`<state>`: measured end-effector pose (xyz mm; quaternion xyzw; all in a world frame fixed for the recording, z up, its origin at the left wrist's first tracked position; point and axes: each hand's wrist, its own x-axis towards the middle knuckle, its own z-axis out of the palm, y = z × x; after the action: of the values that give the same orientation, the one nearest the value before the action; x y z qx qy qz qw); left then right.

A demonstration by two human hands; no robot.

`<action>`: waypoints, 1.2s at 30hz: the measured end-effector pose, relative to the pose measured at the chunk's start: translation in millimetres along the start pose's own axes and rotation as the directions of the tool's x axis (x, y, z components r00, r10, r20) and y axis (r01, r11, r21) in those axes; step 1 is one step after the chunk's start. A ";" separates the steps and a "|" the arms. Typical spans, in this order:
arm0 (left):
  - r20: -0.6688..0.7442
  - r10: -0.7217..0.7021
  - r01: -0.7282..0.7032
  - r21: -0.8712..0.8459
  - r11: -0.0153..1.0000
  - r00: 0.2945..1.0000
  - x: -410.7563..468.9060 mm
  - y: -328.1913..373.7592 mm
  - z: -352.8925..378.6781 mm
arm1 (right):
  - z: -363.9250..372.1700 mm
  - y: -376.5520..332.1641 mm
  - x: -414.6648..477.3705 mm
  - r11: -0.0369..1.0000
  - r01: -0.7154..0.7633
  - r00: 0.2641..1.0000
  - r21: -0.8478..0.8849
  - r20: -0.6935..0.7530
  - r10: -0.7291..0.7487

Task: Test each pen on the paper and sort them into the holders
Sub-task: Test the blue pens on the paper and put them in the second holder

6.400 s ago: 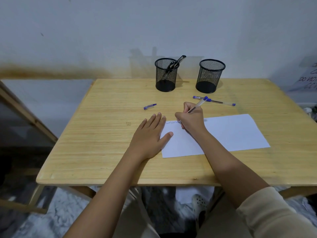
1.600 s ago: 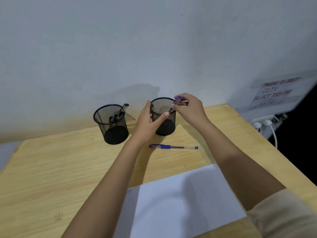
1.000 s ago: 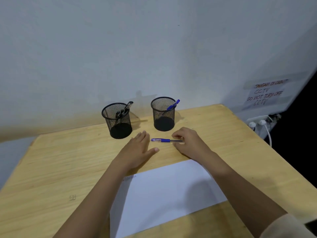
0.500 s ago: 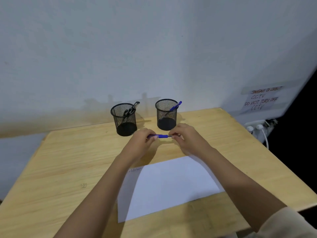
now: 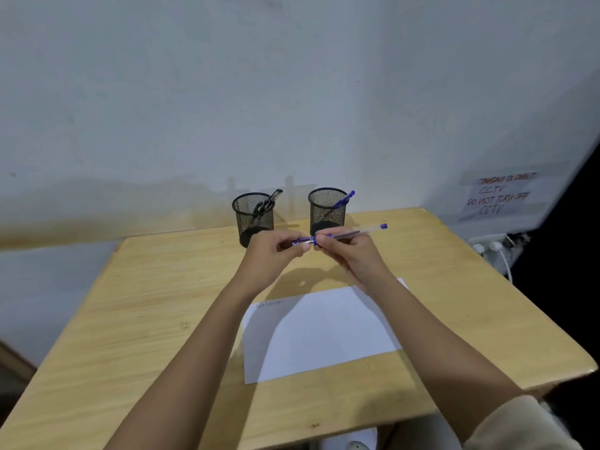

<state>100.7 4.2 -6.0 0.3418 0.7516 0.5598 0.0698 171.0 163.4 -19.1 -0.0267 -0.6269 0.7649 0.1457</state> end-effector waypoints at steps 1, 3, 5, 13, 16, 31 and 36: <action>0.007 -0.003 0.003 0.024 1.000 1.000 -3.2 1.1 -1.7 | 4.3 -0.4 1.9 0.999 0.022 1.000 -0.048 0.023 -0.021; -0.054 -0.020 0.022 0.036 0.999 0.998 -13.2 -0.1 -16.8 | -0.1 -5.2 5.9 0.993 0.094 0.995 -0.065 -0.004 -0.095; -0.232 -0.093 0.087 -0.034 0.996 0.968 -28.1 -12.9 -54.4 | -32.0 -15.5 6.7 0.984 0.144 0.969 0.106 -0.215 -0.118; -0.350 -0.250 0.294 0.076 0.953 0.902 -53.2 -56.7 -72.9 | -18.4 8.2 -2.8 0.999 -0.020 0.973 0.045 -0.229 0.029; -0.315 -0.252 0.320 0.185 0.929 0.915 -53.2 -72.9 -55.9 | -2.0 22.2 -2.3 0.996 -0.078 0.976 -0.053 -0.206 0.065; -0.232 -0.095 0.191 0.440 0.878 0.968 -66.8 -64.8 -39.9 | 46.2 51.5 -7.3 0.976 -0.163 0.982 -0.145 -0.121 0.146; 0.090 -0.157 0.081 0.561 0.824 0.983 -96.0 -62.0 -7.8 | 51.7 63.8 -8.0 0.966 -0.181 0.974 -0.182 -0.168 0.151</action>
<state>142.5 -67.5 -85.0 0.3359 0.8952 0.2881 0.0518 155.0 101.2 -70.9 -0.1519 -0.6818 0.7046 0.1252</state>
